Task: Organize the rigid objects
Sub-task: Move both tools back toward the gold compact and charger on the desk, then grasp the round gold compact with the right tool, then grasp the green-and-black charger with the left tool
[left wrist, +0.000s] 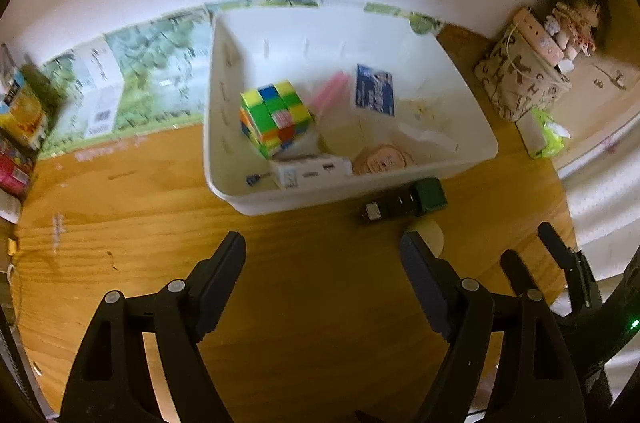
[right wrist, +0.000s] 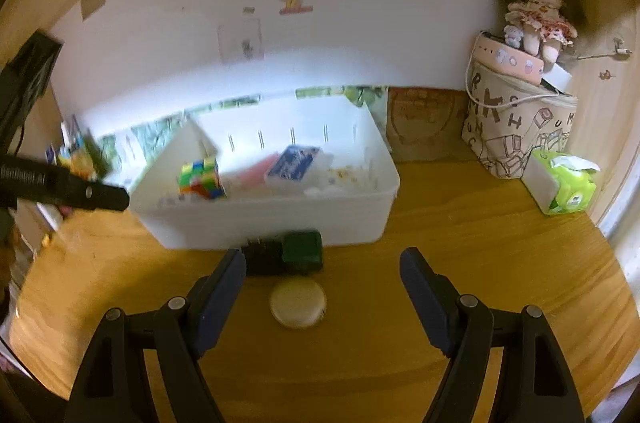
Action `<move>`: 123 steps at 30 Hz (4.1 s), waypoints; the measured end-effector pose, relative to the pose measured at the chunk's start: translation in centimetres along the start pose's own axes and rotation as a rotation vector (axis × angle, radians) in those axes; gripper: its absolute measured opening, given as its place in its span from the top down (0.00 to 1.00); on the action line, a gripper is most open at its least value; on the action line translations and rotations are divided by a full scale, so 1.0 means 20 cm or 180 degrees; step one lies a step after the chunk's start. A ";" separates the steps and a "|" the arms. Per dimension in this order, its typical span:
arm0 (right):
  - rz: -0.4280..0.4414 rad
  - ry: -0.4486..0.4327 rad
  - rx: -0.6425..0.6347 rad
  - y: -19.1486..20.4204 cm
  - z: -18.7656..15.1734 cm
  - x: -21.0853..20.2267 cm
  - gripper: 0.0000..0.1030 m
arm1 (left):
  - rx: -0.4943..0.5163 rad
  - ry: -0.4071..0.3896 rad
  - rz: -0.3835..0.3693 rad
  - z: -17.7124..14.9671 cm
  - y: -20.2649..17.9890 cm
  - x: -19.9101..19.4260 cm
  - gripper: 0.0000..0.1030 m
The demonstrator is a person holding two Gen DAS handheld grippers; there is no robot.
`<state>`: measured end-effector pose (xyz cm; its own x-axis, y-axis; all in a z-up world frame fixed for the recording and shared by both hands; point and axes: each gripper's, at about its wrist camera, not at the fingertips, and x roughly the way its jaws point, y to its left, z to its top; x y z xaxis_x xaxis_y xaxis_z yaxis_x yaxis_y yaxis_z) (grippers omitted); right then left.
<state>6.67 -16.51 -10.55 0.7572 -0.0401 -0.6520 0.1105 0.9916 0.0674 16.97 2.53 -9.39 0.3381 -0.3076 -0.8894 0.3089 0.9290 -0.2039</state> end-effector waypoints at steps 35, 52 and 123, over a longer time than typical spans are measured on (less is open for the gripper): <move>0.1064 0.0275 -0.1272 0.03 -0.19 0.49 0.24 | -0.0719 0.0949 -0.0137 0.13 -0.40 0.45 0.20; 0.1549 0.0441 -0.1326 0.00 -0.16 0.60 0.46 | -0.1036 0.1212 -0.0127 0.18 -0.49 0.67 0.21; 0.0979 0.0509 -0.0765 -0.35 -0.09 0.33 0.46 | -0.1360 0.1657 -0.0065 -0.31 -0.15 0.39 0.57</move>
<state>9.75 -23.45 -16.67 0.6198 0.2631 -0.7393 -0.2726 0.9556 0.1114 13.18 -1.37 -18.21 -0.1699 -0.2862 -0.9430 -0.1043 0.9568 -0.2716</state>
